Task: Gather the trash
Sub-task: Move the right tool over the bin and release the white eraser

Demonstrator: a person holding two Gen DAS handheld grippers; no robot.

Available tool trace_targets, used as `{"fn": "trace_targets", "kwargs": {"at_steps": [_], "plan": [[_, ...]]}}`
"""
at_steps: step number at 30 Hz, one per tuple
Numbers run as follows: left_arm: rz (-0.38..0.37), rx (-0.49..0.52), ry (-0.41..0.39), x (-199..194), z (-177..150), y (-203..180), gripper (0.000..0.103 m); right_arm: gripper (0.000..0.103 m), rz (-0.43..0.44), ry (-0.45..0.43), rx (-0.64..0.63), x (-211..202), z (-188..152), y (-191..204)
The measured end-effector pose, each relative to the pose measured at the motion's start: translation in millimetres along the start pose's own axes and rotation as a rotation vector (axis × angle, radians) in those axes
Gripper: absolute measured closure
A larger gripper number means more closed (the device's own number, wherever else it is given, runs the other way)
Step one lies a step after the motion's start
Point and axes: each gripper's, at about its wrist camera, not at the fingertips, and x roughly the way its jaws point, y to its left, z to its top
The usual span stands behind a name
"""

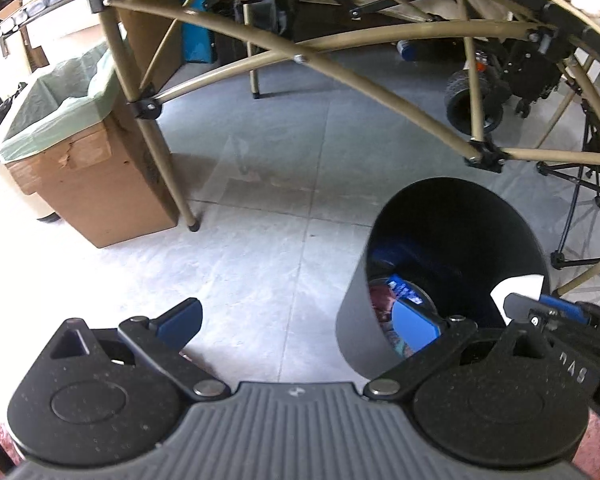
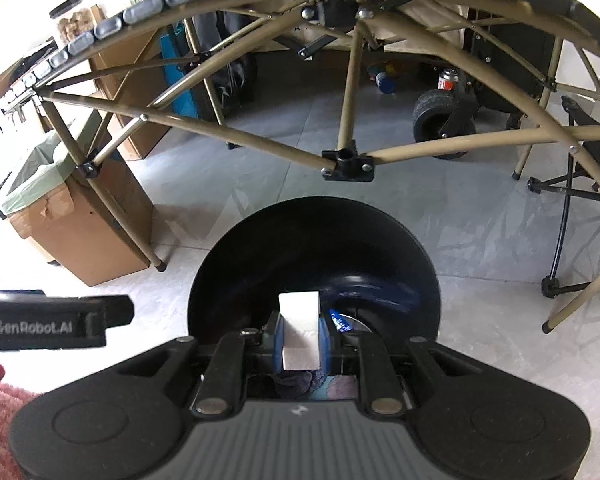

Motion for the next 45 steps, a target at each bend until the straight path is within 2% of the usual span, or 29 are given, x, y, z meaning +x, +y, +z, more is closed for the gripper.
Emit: {"fn": "trace_targets", "kwargs": {"at_steps": [11,23,27,29,31,32,36,45], "plan": [[0.023,-0.012,0.017,10.4,-8.0,21.4,0.0,0.086,-0.001,0.045,0.001,20.2,3.0,12.6],[0.028,-0.009,0.035,14.4,-11.4,27.7,0.0,0.086,-0.003,0.07,-0.011,27.9,2.3,16.2],[0.031,-0.01,0.038,14.6,-11.9,27.1,0.0,0.082,0.003,0.089,0.007,30.4,2.5,14.8],[0.031,-0.01,0.038,14.7,-11.4,27.0,0.0,0.067,-0.003,0.096,0.019,31.6,3.3,13.8],[0.028,-0.01,0.038,14.6,-11.5,26.8,0.0,0.022,-0.035,0.089,0.013,31.2,3.4,14.6],[0.028,-0.009,0.038,14.6,-11.9,26.6,0.0,0.016,-0.046,0.081,0.007,30.5,3.4,15.2],[0.03,-0.008,0.039,14.7,-12.7,26.8,0.0,0.0,-0.057,0.088,0.002,32.0,2.7,14.1],[0.026,-0.008,0.037,14.9,-13.8,26.2,0.0,0.0,-0.068,0.088,-0.012,32.8,2.0,14.3]]}}
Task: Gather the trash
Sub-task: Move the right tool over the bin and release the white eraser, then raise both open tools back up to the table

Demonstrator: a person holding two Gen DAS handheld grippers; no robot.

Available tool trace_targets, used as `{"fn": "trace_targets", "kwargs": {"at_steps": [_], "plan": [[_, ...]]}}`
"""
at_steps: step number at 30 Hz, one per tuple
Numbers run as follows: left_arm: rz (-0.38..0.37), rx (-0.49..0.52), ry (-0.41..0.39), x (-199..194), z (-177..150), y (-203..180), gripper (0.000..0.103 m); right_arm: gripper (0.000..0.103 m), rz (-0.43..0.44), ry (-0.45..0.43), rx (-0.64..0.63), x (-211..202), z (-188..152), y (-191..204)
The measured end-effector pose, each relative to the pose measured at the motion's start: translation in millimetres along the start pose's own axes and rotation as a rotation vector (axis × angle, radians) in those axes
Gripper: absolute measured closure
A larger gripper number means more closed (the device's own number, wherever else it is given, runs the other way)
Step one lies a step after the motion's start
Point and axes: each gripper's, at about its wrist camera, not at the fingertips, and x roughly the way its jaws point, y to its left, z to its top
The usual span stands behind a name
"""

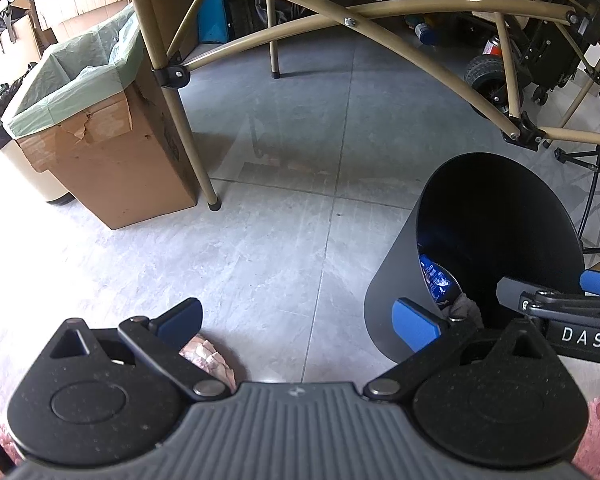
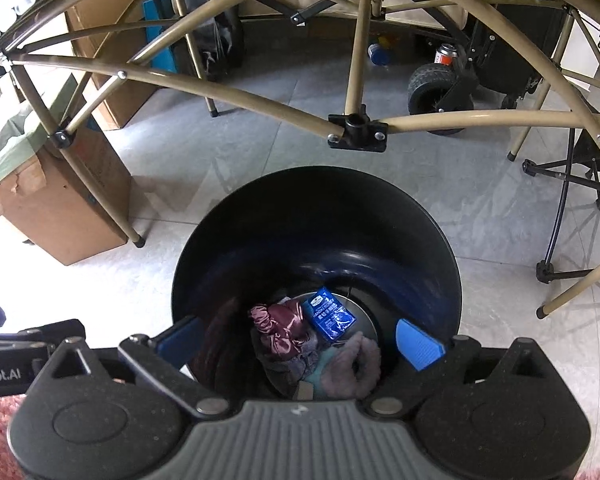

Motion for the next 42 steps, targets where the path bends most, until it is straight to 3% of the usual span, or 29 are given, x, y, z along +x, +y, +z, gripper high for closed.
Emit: {"fn": "trace_targets", "kwargs": {"at_steps": [15,22,32,42], "plan": [[-0.004,0.001,-0.006,-1.8,0.2,-1.0,0.0,0.0,0.004,-0.013,0.008,-3.7,0.3,-3.1],[-0.009,0.008,-0.036,-11.6,0.8,-6.4,0.0,0.0,0.015,-0.068,0.01,-19.6,-0.6,-7.7],[-0.041,0.017,-0.14,-35.8,2.3,-16.7,0.0,0.0,0.025,-0.274,0.02,-65.0,-1.0,-19.9],[-0.089,0.046,-0.334,-74.0,4.2,-32.6,0.0,0.0,0.069,-0.524,0.032,-114.0,-3.4,-37.1]]}}
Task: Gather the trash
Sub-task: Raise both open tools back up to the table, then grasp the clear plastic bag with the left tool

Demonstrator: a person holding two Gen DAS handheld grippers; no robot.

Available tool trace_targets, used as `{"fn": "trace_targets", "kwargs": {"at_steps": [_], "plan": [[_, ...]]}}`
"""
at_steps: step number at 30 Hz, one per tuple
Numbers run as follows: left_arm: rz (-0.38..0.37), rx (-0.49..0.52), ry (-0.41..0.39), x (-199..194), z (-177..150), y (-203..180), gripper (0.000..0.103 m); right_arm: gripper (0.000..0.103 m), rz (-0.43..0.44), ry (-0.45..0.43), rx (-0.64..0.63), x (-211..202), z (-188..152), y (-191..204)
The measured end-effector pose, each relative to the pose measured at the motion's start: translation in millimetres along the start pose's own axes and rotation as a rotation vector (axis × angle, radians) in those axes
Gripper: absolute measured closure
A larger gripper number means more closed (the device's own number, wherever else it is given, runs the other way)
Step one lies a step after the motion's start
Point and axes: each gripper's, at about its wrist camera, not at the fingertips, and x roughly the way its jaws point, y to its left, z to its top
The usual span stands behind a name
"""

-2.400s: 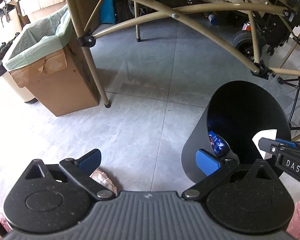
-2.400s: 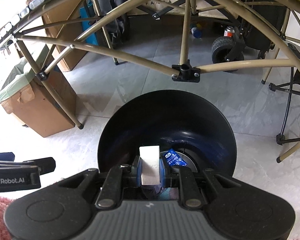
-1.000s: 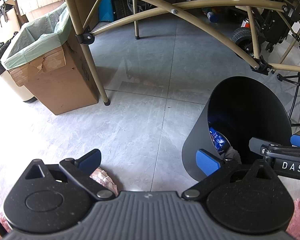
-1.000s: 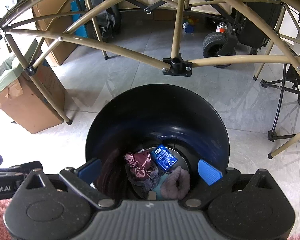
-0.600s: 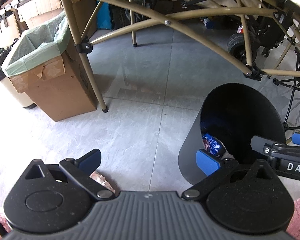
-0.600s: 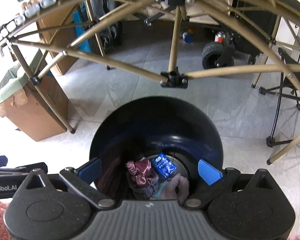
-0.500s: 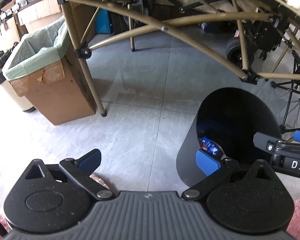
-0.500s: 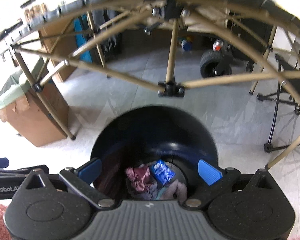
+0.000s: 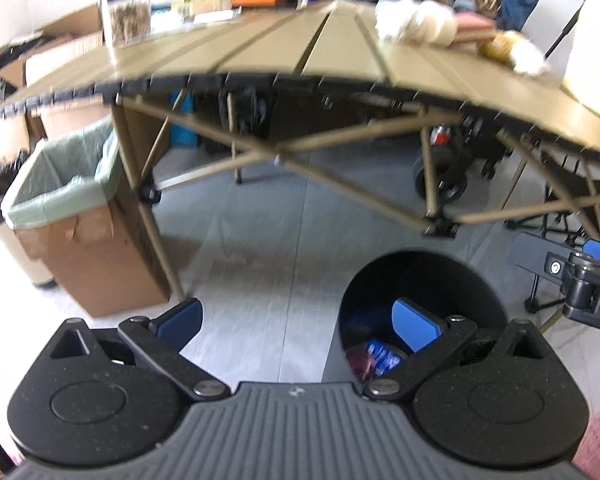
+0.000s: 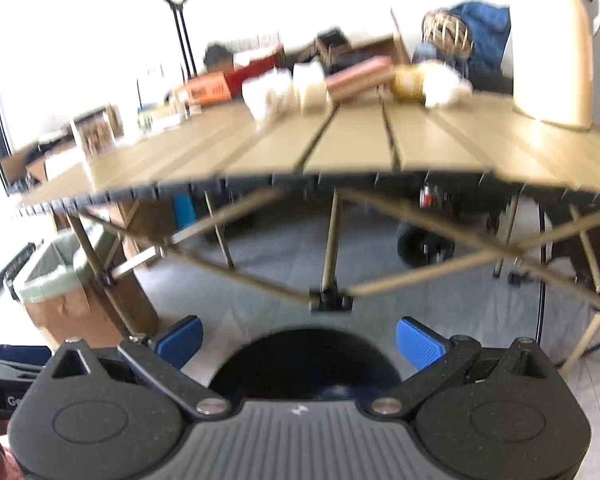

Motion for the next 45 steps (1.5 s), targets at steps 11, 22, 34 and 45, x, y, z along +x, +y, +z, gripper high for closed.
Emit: {"fn": "trace_targets", "kwargs": {"at_steps": [11,22,34,45], "plan": [[-0.048,-0.019,-0.162,-36.1,34.1,-19.2,0.0,0.0,0.012,-0.239,0.029,-41.5,39.9,-21.4],[-0.029,-0.049,-0.316,-44.5,100.3,-42.8,0.0,0.0,-0.04,-0.447,0.051,-38.6,103.9,-41.3],[-0.042,-0.084,-0.362,-10.4,171.9,-59.6,0.0,0.0,-0.019,-0.506,0.145,2.8,152.7,-78.2],[-0.053,-0.086,-0.311,43.9,226.6,-74.7,0.0,0.0,-0.07,-0.48,0.261,47.0,185.8,-98.8]]}}
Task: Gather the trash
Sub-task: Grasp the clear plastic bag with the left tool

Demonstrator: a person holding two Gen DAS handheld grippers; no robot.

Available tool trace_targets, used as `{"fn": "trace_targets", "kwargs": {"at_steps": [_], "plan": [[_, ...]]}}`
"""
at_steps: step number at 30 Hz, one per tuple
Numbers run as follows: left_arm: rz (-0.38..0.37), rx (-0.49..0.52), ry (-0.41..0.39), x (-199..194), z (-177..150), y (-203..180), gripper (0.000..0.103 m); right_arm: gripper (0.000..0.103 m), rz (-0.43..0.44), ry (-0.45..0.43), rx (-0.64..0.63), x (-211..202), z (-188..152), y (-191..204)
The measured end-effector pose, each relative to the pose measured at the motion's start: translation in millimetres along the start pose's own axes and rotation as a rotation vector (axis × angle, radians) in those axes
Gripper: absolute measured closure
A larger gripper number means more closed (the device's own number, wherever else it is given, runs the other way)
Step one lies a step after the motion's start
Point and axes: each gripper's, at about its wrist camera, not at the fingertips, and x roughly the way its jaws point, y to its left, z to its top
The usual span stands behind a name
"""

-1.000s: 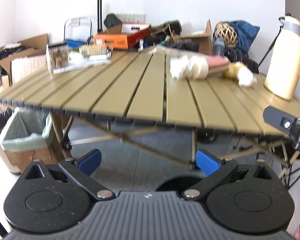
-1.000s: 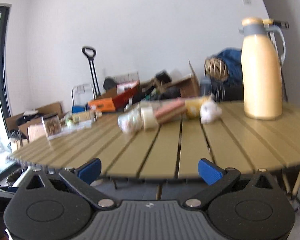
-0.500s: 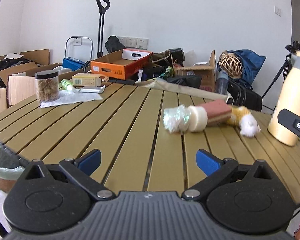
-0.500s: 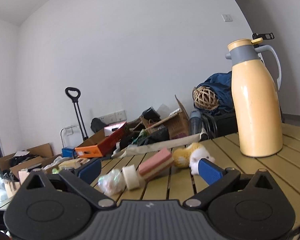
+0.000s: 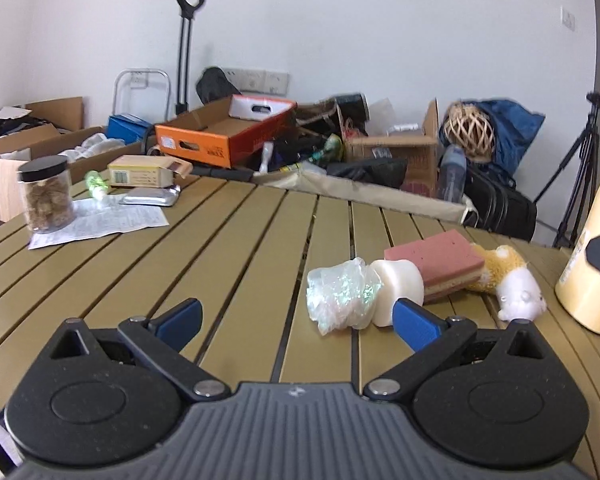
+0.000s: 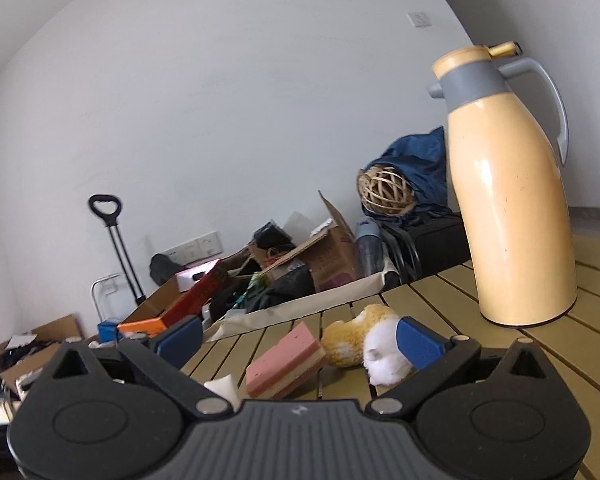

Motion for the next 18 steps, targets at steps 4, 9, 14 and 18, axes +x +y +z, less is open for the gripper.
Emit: {"fn": "trace_targets", "kwargs": {"at_steps": [4,9,14,18], "plan": [[0.017,0.003,0.031,25.2,6.5,-4.6,0.0,0.0,-0.009,-0.013,0.057,13.3,1.9,-5.5],[0.052,0.02,0.05,50.6,6.5,-13.7,0.0,0.0,-0.051,-0.023,0.057,29.8,4.0,-5.1],[0.065,0.054,0.076,70.2,6.6,-20.4,0.0,0.0,-0.079,-0.013,0.036,44.9,6.2,-5.4],[0.062,0.065,0.088,81.3,7.0,-23.4,0.0,0.0,-0.09,0.036,0.03,56.4,6.1,-6.9]]}}
